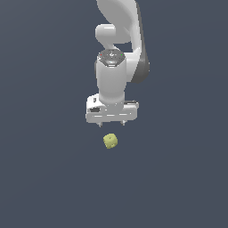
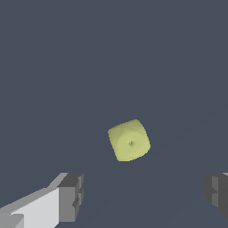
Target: Pick up the object and move it to a goal position.
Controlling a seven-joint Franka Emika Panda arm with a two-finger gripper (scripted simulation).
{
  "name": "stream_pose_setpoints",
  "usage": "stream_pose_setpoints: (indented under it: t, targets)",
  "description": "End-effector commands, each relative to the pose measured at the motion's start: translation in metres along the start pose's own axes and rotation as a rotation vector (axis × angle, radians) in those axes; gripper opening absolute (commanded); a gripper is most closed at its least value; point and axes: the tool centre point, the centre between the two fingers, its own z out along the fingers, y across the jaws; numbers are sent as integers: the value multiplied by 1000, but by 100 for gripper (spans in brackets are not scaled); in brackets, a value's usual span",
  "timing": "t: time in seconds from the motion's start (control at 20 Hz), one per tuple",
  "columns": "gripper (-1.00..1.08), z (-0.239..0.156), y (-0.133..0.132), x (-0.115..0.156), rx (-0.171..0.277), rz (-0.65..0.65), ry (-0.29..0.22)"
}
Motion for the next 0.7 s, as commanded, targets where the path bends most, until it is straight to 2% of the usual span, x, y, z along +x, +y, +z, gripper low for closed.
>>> stream_pose_setpoints:
  t: [0.0,0.65]
  targets:
    - [100,12,1,1,1,-46,-8]
    - [100,79,7,1,22,-306,-48]
